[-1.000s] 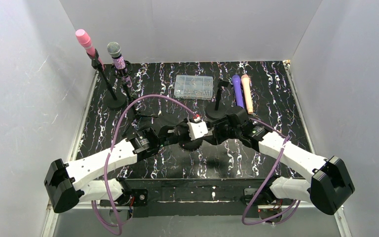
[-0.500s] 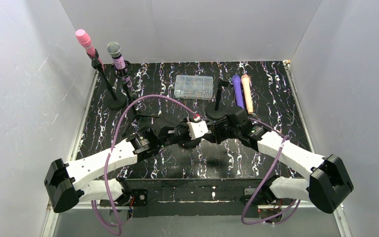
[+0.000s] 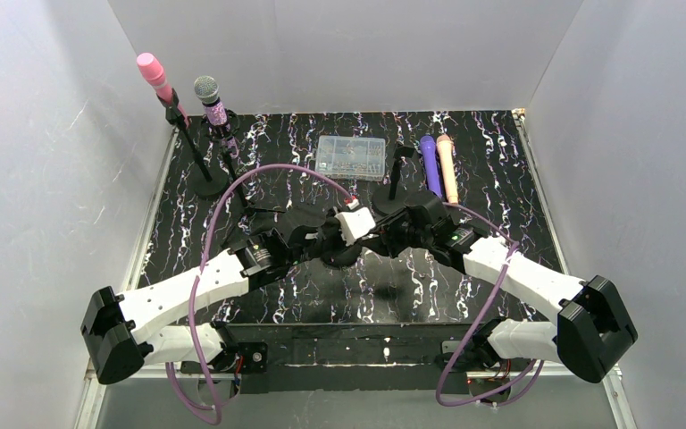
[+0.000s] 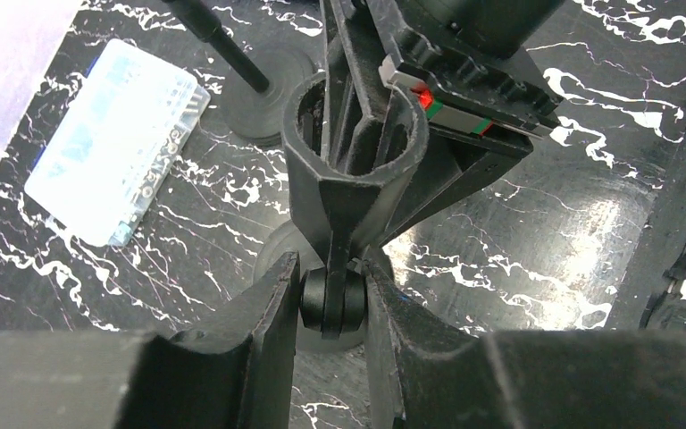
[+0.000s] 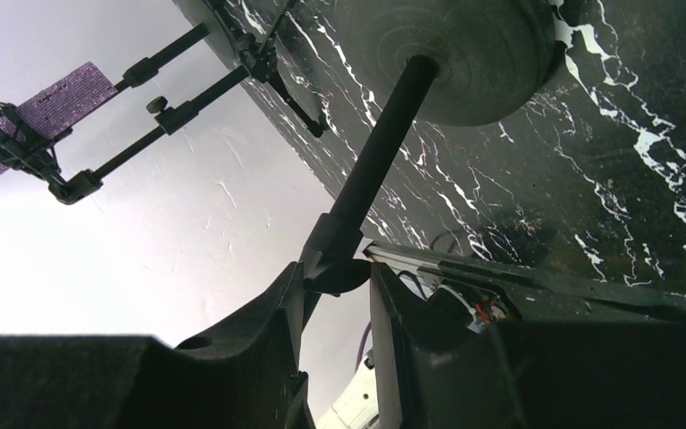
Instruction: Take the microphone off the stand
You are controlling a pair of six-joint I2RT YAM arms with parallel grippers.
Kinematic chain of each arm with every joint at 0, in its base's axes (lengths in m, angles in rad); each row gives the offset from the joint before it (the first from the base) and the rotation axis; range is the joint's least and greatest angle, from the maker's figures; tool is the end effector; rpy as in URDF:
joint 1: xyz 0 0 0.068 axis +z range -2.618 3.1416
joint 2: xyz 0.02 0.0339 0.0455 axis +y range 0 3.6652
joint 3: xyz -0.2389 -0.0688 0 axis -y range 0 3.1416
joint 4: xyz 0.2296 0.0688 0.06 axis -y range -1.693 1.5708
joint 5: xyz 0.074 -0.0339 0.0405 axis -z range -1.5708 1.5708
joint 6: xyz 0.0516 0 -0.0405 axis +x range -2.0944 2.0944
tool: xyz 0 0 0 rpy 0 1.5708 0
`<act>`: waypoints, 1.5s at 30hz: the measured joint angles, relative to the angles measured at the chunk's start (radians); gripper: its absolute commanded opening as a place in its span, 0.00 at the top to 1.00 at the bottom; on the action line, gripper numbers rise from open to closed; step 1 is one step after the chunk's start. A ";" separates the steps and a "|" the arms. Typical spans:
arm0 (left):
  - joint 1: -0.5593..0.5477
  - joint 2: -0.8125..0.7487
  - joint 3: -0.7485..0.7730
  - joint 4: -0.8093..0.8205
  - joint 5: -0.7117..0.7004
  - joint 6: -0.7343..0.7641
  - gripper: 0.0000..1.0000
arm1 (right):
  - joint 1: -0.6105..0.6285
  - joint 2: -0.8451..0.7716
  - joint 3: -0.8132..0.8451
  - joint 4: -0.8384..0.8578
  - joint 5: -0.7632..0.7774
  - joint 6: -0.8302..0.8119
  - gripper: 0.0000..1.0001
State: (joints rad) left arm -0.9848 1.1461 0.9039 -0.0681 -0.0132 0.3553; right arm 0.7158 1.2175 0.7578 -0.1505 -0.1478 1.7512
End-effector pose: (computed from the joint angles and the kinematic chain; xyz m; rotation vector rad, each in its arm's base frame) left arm 0.1546 -0.2316 0.2960 1.1744 1.4969 -0.4177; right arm 0.2004 0.1844 0.2179 1.2128 2.3344 1.3568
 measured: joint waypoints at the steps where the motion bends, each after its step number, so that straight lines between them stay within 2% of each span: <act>1: 0.000 0.002 0.005 -0.005 -0.007 -0.013 1.00 | 0.000 0.001 0.000 0.005 0.004 -0.009 0.99; 17: 0.006 0.006 0.028 -0.031 -0.117 -0.219 1.00 | 0.005 0.031 -0.048 0.216 0.063 -0.072 0.99; 30: 0.029 0.006 0.043 -0.051 -0.129 -0.360 1.00 | 0.006 0.041 -0.114 0.365 0.122 -0.101 0.99; 35: 0.049 0.002 0.043 -0.063 -0.124 -0.387 1.00 | 0.006 0.024 -0.114 0.334 0.162 -0.176 0.81; 45: 0.066 -0.025 0.005 -0.032 -0.118 -0.428 1.00 | 0.006 -0.148 -0.070 0.150 0.315 -0.433 0.59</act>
State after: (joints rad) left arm -0.9188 1.1213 0.9089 -0.1005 -0.1314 -0.0727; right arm 0.7223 1.0698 0.6876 -0.0010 0.1673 1.3186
